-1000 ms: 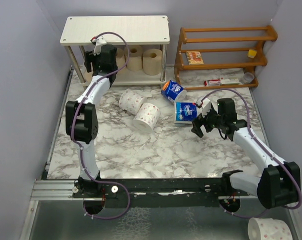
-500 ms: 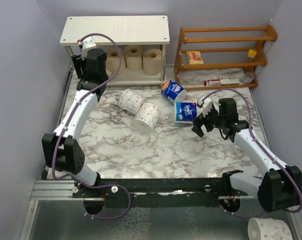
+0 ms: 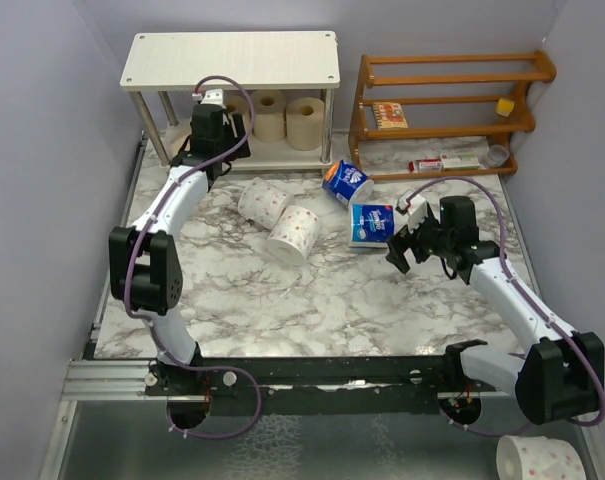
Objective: Place and organize the paper towels onto the shelf
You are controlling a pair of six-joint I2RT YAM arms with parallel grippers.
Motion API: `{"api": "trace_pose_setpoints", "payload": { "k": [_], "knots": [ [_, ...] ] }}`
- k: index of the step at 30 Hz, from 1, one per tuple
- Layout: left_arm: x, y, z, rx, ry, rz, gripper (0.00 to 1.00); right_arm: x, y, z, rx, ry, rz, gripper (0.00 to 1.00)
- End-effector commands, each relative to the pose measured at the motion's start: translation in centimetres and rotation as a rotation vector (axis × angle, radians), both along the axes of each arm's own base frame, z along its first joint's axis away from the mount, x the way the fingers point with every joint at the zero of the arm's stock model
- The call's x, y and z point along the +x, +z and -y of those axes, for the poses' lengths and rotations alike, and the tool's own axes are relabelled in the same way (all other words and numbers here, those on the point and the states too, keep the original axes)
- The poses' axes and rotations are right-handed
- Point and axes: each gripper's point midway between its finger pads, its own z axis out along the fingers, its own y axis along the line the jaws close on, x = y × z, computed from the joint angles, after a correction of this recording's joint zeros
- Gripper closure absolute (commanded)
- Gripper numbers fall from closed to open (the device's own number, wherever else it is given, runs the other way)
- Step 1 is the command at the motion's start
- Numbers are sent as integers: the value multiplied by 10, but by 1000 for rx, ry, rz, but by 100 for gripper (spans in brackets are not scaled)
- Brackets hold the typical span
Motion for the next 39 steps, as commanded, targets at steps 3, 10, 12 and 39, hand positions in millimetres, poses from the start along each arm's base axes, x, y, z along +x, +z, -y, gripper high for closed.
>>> {"api": "trace_pose_setpoints", "payload": {
  "k": [3, 10, 12, 39],
  "knots": [
    [33, -1, 20, -145, -97, -95, 31, 7, -1, 8, -21, -37, 15, 5],
    [65, -9, 32, -144, -148, -124, 34, 3, -4, 5, -13, -12, 1, 5],
    [66, -11, 36, -154, -160, -130, 34, 3, -4, 4, -12, -9, 1, 5],
    [-38, 27, 17, 40, -48, 51, 30, 0, 3, 1, 7, 9, 13, 5]
  ]
}}
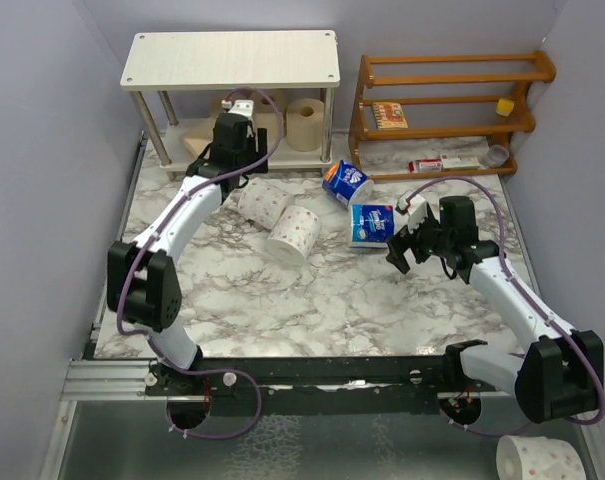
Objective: Place and organize the paper towels onto the shelf
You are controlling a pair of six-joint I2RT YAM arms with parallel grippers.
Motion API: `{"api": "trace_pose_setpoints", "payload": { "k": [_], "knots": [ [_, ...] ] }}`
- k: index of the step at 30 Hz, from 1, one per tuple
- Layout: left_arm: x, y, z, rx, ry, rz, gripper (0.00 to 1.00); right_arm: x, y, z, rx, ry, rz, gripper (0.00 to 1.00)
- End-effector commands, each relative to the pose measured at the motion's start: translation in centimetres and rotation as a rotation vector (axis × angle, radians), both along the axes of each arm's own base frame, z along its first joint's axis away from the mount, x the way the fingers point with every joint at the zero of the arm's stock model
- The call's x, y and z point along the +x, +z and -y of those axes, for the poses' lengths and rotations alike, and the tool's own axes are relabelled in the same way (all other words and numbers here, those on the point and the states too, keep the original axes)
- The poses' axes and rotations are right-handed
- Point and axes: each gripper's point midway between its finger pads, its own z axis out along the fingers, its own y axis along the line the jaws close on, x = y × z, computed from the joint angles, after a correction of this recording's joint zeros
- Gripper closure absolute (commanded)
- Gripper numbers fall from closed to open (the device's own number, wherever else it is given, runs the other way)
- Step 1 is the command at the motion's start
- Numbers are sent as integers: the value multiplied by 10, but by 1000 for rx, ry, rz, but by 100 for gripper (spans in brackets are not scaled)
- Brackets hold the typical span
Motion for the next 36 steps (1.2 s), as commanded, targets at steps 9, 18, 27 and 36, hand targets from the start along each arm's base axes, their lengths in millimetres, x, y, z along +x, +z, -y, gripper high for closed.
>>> {"api": "trace_pose_setpoints", "payload": {
  "k": [9, 18, 27, 36],
  "knots": [
    [-29, 32, -60, -204, 126, 220, 34, -3, 10, -3, 28, 23, 28, 5],
    [-8, 1, -88, -413, 149, 164, 39, -3, 8, -1, 28, 18, 19, 5],
    [11, -9, -135, -460, 279, 186, 39, -2, 1, -1, 22, 20, -3, 6],
    [26, -30, -153, -546, 298, 165, 39, -3, -1, -1, 20, 22, -9, 6]
  ]
}}
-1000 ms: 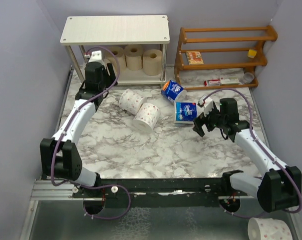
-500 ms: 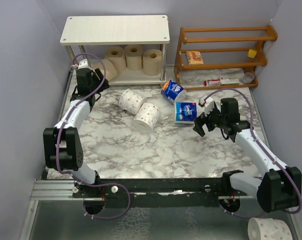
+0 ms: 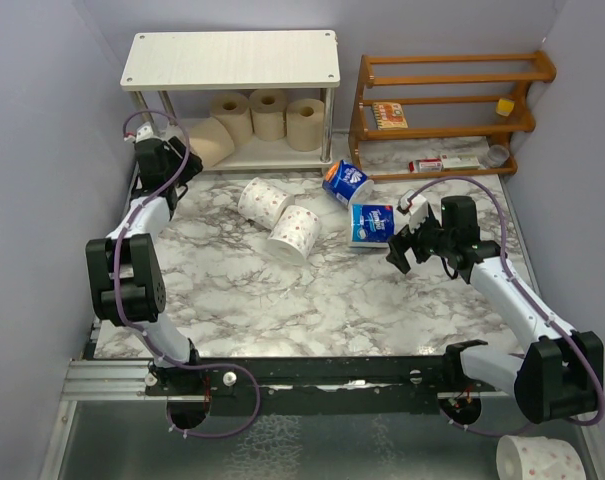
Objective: Place and organize the paper towels onto the shelf
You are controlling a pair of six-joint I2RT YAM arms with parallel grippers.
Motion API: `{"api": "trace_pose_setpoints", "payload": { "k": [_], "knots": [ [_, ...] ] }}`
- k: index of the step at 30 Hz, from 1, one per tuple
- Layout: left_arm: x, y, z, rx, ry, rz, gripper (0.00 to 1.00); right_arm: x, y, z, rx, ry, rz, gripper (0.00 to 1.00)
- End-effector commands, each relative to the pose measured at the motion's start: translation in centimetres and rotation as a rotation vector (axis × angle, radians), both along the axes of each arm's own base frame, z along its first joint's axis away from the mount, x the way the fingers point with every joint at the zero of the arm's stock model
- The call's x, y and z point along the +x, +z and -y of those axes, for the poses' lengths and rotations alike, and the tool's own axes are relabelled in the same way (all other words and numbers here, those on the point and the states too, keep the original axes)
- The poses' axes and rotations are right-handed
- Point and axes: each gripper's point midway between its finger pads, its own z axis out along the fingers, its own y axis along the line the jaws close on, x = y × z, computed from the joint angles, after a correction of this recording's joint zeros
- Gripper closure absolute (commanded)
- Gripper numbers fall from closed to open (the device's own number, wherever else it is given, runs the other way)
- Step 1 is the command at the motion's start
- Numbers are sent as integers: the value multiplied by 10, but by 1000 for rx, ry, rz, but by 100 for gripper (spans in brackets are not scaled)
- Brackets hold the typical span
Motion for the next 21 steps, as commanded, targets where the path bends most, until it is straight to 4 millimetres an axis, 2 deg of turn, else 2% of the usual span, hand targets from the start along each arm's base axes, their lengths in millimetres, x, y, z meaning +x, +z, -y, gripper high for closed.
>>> {"api": "trace_pose_setpoints", "payload": {
  "k": [1, 4, 12, 19, 20, 21],
  "knots": [
    [18, 10, -2, -84, -26, 60, 39, -2, -4, -1, 3, 16, -12, 6],
    [23, 0, -4, -104, -34, 41, 40, -2, -2, -1, 6, 18, -6, 6],
    [33, -4, -2, -115, -29, 21, 41, -2, 1, -1, 5, 17, 4, 6],
    [49, -1, 24, 4, -53, 5, 41, -2, 5, -1, 7, 18, 19, 6],
    [55, 8, 25, 22, -51, 25, 40, -2, 5, -1, 7, 20, 20, 6],
    [57, 9, 27, 33, -51, 26, 40, -2, 5, -1, 7, 20, 21, 6]
  ]
}}
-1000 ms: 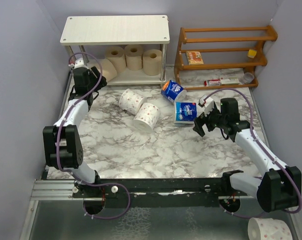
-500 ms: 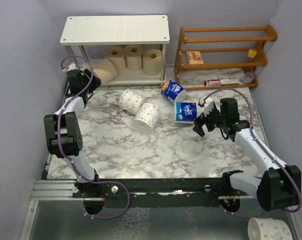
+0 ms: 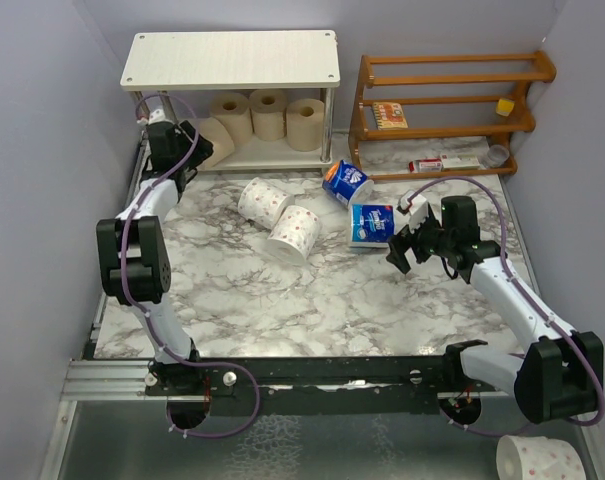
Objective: Place and organize the paper towels onto the shelf
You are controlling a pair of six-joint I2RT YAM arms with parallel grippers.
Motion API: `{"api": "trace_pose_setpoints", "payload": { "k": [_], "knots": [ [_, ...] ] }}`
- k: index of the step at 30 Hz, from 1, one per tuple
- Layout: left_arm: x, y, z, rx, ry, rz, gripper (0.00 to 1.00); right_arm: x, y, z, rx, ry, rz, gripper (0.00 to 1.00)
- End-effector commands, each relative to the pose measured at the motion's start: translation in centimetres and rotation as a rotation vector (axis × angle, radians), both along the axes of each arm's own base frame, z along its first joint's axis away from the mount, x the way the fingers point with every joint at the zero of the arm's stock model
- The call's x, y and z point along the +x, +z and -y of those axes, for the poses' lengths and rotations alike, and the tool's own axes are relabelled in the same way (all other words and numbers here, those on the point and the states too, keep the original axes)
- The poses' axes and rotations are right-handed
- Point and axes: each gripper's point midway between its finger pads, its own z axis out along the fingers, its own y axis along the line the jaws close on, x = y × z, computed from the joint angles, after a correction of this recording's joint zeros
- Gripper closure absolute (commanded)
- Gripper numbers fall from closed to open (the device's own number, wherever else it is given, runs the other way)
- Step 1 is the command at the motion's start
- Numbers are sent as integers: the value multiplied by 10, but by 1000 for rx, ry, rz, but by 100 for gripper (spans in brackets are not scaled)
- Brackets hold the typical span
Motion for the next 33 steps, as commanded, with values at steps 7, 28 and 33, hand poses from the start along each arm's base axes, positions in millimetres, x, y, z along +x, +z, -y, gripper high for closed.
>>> {"api": "trace_pose_setpoints", "payload": {
  "k": [7, 28, 33],
  "knots": [
    [19, 1, 9, 140, 10, -14, 42, -2, 6, -1, 8, 19, 25, 6],
    [30, -20, 9, 198, 28, -61, 46, 0, 2, 1, -3, 11, 16, 6],
    [40, -14, 12, 212, 32, -41, 61, 0, 2, 2, -5, 8, 15, 7]
  ]
}}
